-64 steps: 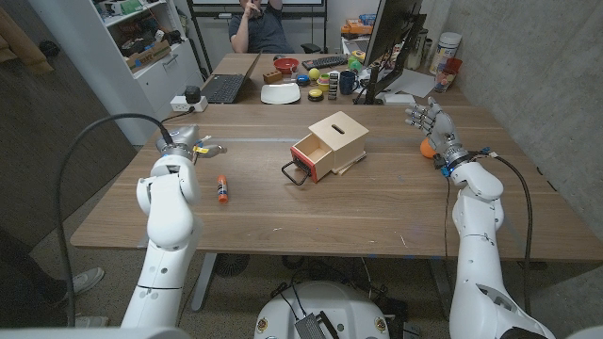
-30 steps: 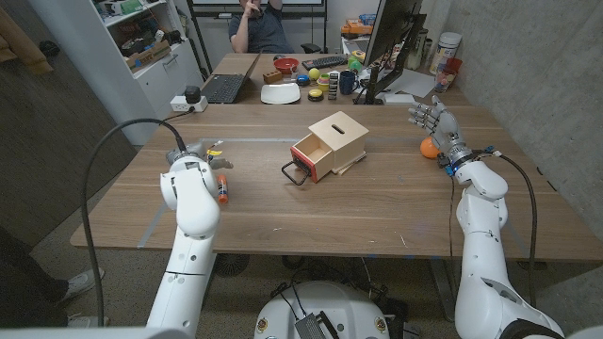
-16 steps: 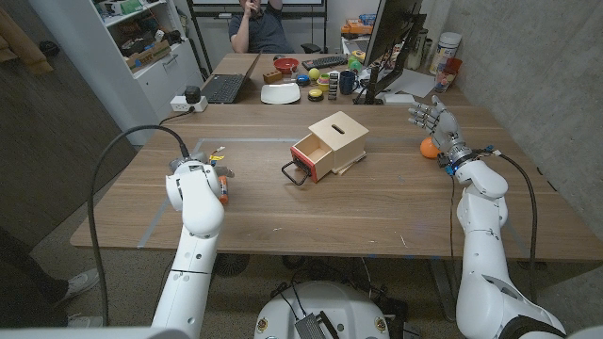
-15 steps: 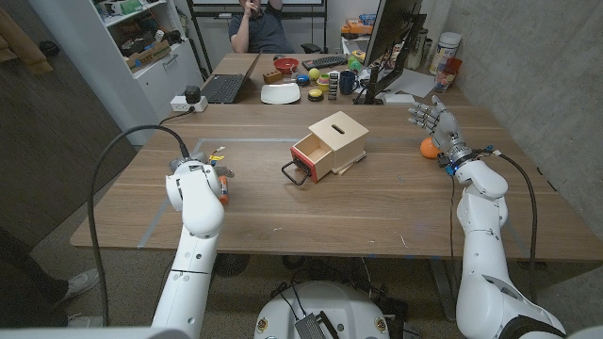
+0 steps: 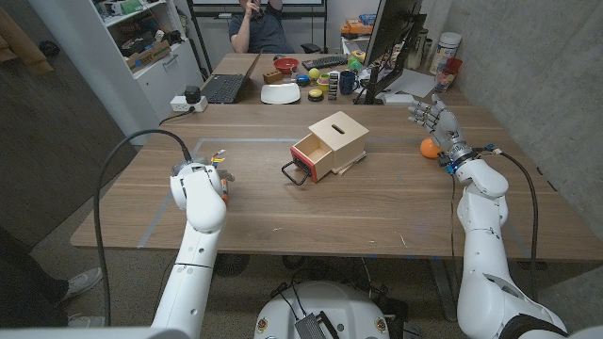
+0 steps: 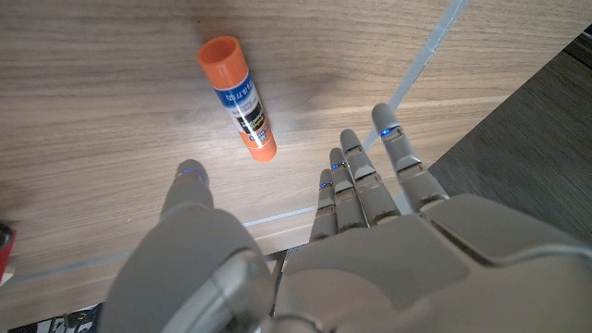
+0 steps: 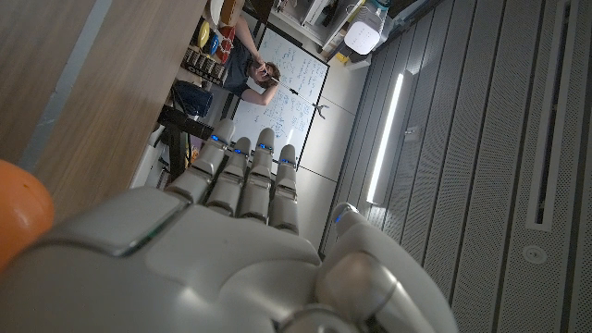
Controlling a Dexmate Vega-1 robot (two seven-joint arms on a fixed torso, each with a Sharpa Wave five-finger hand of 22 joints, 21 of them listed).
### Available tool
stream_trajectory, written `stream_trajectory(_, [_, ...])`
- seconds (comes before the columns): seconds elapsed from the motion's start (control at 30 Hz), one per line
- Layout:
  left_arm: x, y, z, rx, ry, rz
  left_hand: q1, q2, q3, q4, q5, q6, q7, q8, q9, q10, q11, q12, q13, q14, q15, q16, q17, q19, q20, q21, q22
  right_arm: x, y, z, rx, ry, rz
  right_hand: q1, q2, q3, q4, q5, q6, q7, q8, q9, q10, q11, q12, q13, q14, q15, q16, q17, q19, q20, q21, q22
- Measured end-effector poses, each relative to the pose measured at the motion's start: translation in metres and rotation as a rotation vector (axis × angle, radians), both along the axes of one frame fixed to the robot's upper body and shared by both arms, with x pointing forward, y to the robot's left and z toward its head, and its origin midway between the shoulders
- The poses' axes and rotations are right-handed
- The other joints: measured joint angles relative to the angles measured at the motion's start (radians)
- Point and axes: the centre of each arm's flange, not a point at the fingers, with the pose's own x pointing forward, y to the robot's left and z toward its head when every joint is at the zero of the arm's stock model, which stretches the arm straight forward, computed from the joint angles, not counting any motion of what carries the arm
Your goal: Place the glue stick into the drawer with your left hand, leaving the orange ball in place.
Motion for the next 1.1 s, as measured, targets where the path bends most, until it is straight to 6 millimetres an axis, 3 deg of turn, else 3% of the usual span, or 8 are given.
stream_trajectory(0.43, [0.017, -0.002, -0.01, -0.017, 0.038, -0.012, 0.005, 0.005, -0.007, -0.001, 0.0, 0.005, -0.002, 0.0, 0.0, 0.0, 0.0, 0.0, 0.0, 0.005, -0.005, 0.0, 0.0, 0.005, 0.005, -0.008, 0.0, -0.002, -0.001, 0.003, -0.009, -0.017, 0.004, 0.0, 0.0, -0.004, 0.004, 0.004, 0.0, 0.0, 0.0, 0.0, 0.0, 0.0, 0.0, 0.0, 0.0, 0.0, 0.0, 0.0, 0.0, 0.0, 0.0, 0.0])
stream_trajectory(0.67, [0.021, -0.002, -0.011, -0.014, 0.044, -0.01, 0.015, 0.015, -0.015, -0.001, 0.007, 0.036, 0.001, 0.004, 0.0, 0.037, -0.014, 0.0, 0.0, 0.029, -0.018, 0.0, 0.0, 0.029, 0.0, -0.008, 0.0, -0.001, 0.0, 0.004, -0.01, -0.021, 0.003, 0.0, 0.0, -0.007, 0.001, 0.004, 0.0, 0.0, 0.0, 0.0, 0.0, 0.0, 0.0, 0.0, 0.0, 0.0, 0.0, 0.0, 0.0, 0.0, 0.0, 0.0])
stream_trajectory(0.97, [0.025, -0.002, -0.01, -0.011, 0.044, -0.006, 0.04, 0.039, -0.023, 0.007, 0.015, 0.136, -0.004, 0.019, 0.0, 0.148, -0.04, 0.024, 0.0, 0.147, -0.028, 0.029, 0.0, 0.099, -0.024, -0.008, 0.003, 0.001, 0.0, 0.004, -0.007, -0.024, 0.002, 0.0, 0.0, -0.008, 0.0, 0.004, 0.0, 0.0, 0.0, 0.0, 0.0, 0.0, 0.0, 0.0, 0.0, 0.0, 0.0, 0.0, 0.0, 0.0, 0.0, -0.002])
stream_trajectory(1.1, [0.028, -0.002, -0.009, -0.013, 0.046, -0.005, 0.063, 0.053, -0.028, 0.011, 0.015, 0.18, -0.013, 0.025, 0.0, 0.215, -0.061, 0.031, 0.0, 0.217, -0.035, 0.045, 0.0, 0.159, -0.041, -0.004, 0.002, 0.003, 0.0, 0.004, -0.006, -0.024, 0.001, 0.0, 0.0, -0.008, 0.0, 0.004, 0.0, 0.0, 0.0, 0.0, 0.0, 0.0, 0.0, 0.0, 0.0, 0.0, 0.0, 0.0, 0.0, 0.0, -0.007, -0.002])
